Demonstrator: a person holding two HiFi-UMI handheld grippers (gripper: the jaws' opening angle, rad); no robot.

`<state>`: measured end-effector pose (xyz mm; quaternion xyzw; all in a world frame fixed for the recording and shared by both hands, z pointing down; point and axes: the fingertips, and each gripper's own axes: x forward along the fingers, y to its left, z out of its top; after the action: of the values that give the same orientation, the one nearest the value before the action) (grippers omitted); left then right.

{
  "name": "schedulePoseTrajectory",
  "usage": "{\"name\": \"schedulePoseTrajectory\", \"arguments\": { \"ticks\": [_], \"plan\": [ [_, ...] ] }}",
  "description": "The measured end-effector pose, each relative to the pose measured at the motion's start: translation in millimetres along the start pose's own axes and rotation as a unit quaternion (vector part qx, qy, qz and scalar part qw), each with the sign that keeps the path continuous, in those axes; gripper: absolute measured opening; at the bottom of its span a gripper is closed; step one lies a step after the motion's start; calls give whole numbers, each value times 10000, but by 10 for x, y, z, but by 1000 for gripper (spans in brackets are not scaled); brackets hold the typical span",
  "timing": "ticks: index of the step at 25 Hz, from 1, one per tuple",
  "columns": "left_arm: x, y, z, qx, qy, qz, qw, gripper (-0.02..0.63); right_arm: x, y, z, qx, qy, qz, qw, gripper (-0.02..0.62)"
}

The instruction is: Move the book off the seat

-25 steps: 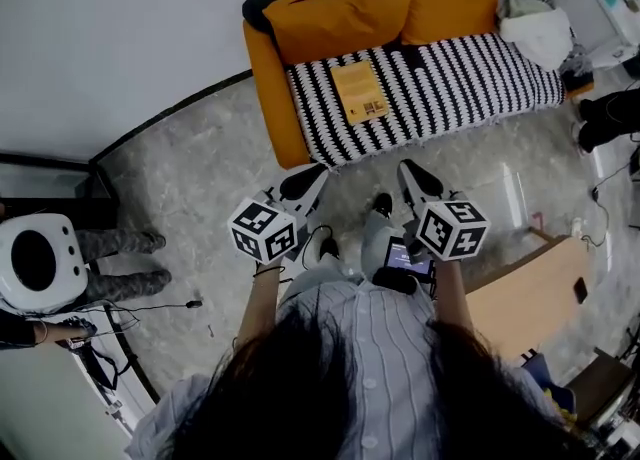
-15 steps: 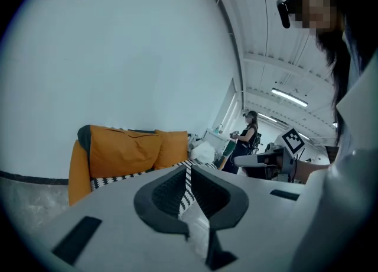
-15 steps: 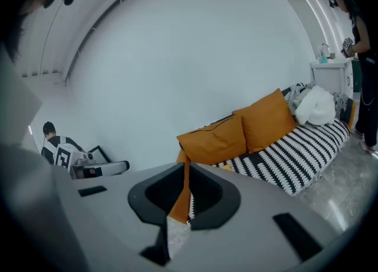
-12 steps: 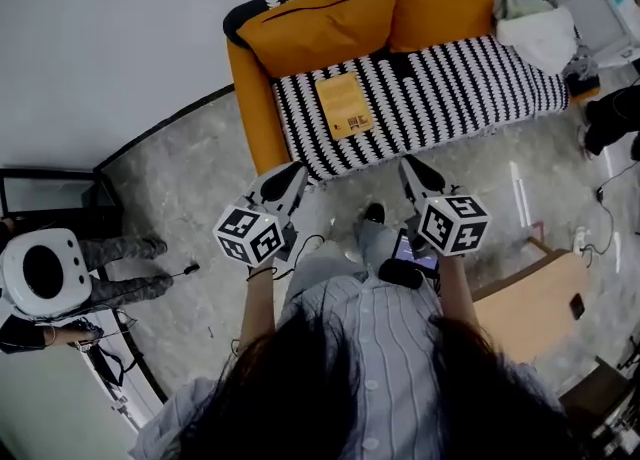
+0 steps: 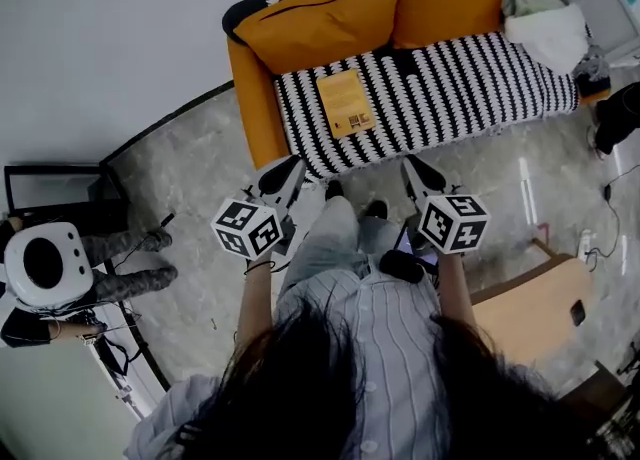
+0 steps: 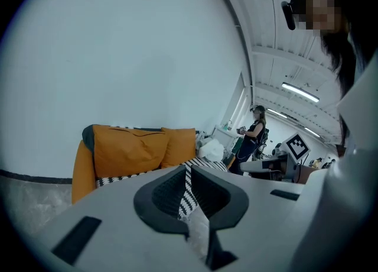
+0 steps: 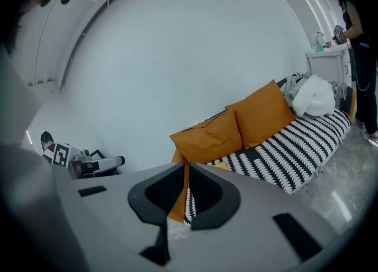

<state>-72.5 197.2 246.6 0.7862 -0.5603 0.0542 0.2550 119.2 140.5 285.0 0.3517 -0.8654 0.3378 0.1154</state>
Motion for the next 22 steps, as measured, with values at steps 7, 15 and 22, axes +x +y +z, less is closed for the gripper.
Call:
{"name": "schedulePoseTrajectory", "arguments": {
  "ticks": [7,15,22],
  "plan": [
    [368,333,59,-130,186,-95,9997,18,292,-145,22,101,205,-155,9996,37],
    [880,853,75,-229,715,-408,9963,28,919,-350,116,308,518,-308,9977,37],
    [1428,1557,-127,-80,1287,-560,9901,37,1733,-596,69,485,760,-345,9953,37]
  ]
}}
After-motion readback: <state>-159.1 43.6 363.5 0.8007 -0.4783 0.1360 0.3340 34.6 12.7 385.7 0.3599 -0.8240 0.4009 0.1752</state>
